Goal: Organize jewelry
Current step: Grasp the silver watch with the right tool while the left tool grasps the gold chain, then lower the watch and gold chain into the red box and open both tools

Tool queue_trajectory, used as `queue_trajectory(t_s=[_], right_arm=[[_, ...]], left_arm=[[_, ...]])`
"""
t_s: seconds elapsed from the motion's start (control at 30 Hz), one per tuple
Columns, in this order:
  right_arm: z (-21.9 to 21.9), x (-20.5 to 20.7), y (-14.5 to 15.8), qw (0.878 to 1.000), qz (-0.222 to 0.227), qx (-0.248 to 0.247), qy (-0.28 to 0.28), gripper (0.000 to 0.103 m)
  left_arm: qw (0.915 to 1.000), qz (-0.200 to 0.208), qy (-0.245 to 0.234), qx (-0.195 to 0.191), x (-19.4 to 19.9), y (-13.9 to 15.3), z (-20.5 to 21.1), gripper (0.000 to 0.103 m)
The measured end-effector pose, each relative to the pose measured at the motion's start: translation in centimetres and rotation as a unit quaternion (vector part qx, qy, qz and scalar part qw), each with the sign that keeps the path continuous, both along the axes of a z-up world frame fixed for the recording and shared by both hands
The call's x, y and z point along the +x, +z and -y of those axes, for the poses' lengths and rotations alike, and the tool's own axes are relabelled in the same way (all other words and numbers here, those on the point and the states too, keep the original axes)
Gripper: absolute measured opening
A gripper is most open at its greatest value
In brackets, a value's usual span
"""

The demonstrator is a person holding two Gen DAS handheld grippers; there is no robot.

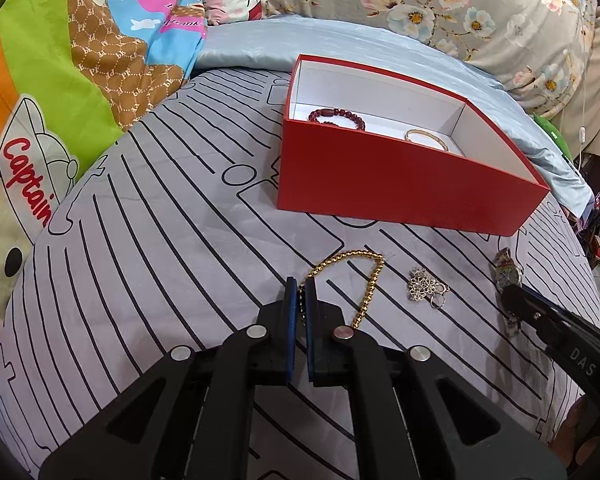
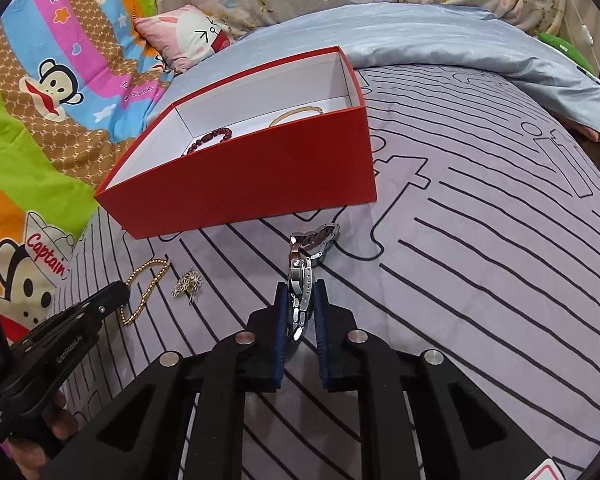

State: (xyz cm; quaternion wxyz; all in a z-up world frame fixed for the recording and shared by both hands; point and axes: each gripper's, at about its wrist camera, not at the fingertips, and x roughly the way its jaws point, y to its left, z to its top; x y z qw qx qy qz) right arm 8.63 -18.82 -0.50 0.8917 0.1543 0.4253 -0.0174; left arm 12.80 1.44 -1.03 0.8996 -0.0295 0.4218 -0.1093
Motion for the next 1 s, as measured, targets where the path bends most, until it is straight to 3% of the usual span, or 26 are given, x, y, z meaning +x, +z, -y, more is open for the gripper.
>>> queue_trajectory(t_s=[0.23, 0.4, 0.73, 1.0], right_arm=[[1.0, -2.1, 1.8, 1.000, 0.013, 0.025, 0.008, 0.012], [1.2, -3.2, 3.8, 0.999, 0.034, 0.040, 0.016, 0.012], [0.9, -2.9, 7.8, 0.995, 0.080, 0.040, 0.033, 0.012], [0.6, 0.2, 10.5, 0.992, 0.108, 0.040, 0.055, 0.012]], left_arm=[[0.9996, -0.011, -0.006, -0.024, -1.5, 0.6, 0.0, 0.003], [0.9991, 0.004, -0.021, -0.036, -2.5, 2.7, 0.5, 0.003], [0.9961, 0.053, -0.044, -0.056, -2.7, 8.4, 1.4, 0.003], [0.9933, 0.099, -0.047, -0.039, 0.0, 12.4, 2.7, 0.003]])
